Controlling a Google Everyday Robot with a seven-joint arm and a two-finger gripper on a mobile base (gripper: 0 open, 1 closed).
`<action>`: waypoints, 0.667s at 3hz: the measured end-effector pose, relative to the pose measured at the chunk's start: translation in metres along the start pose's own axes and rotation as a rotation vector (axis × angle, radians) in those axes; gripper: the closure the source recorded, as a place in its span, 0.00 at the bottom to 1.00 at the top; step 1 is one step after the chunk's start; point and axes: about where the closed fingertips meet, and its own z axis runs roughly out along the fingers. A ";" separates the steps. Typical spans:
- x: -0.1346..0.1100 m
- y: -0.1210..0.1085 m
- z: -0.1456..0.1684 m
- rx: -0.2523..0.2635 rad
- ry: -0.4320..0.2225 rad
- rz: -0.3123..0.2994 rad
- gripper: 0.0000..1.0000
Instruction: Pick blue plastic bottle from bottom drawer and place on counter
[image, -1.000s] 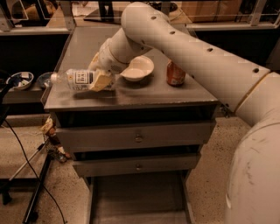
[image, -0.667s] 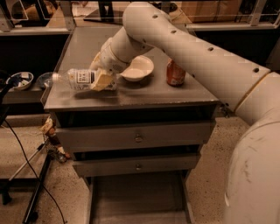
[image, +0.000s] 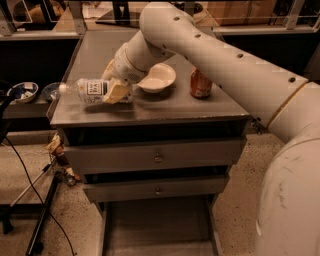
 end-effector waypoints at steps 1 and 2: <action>0.000 0.000 0.000 0.000 0.000 0.000 0.35; 0.000 0.000 0.000 0.000 0.000 0.000 0.12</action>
Offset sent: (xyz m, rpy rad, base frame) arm 0.0000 0.0000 0.0000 0.0000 0.0000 0.0001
